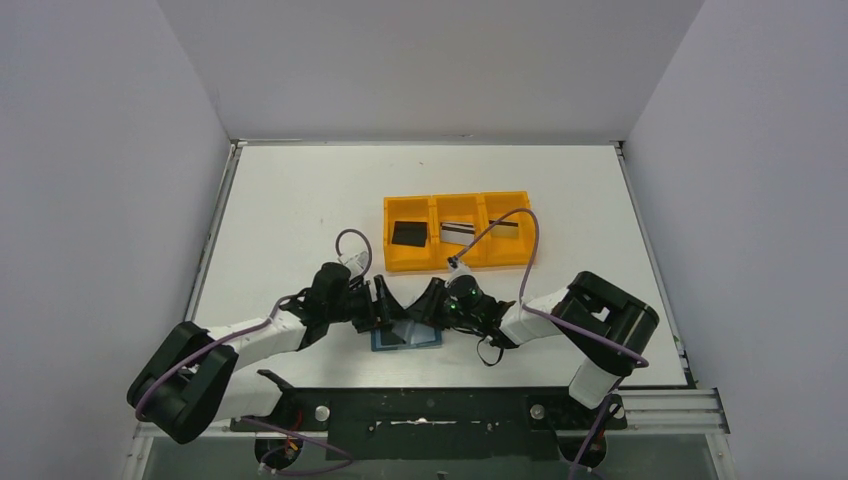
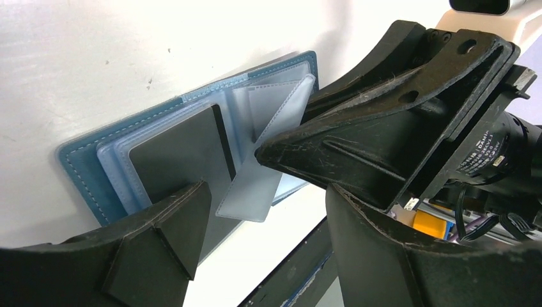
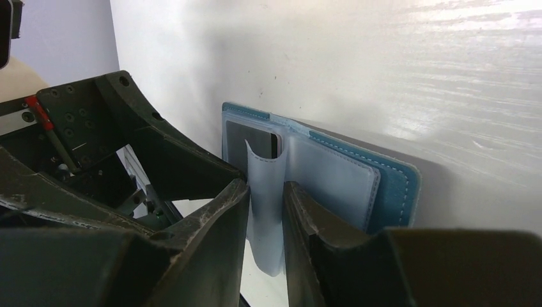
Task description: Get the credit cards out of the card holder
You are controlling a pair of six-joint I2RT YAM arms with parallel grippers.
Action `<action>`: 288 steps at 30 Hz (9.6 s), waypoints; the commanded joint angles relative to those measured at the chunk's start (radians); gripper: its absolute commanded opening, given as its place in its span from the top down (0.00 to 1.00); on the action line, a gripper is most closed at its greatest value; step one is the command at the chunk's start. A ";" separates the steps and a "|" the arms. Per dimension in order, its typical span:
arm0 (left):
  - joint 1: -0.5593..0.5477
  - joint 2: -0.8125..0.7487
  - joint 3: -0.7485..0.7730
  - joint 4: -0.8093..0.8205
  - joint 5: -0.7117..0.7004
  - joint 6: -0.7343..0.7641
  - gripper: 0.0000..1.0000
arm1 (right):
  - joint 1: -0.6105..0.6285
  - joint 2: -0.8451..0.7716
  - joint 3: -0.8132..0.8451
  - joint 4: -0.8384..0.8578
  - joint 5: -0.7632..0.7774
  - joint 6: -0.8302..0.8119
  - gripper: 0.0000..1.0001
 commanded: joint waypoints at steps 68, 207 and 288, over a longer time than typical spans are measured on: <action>0.132 -0.217 0.091 -0.334 0.034 0.182 0.47 | 0.158 -0.146 0.289 -0.592 0.266 -0.117 0.66; -0.021 0.061 0.178 -0.384 -0.186 0.196 0.73 | 0.080 -0.034 0.245 -0.522 0.119 -0.076 0.73; -0.111 0.119 0.078 -0.347 -0.314 0.059 1.00 | 0.048 -0.194 0.102 -0.363 0.117 -0.056 1.00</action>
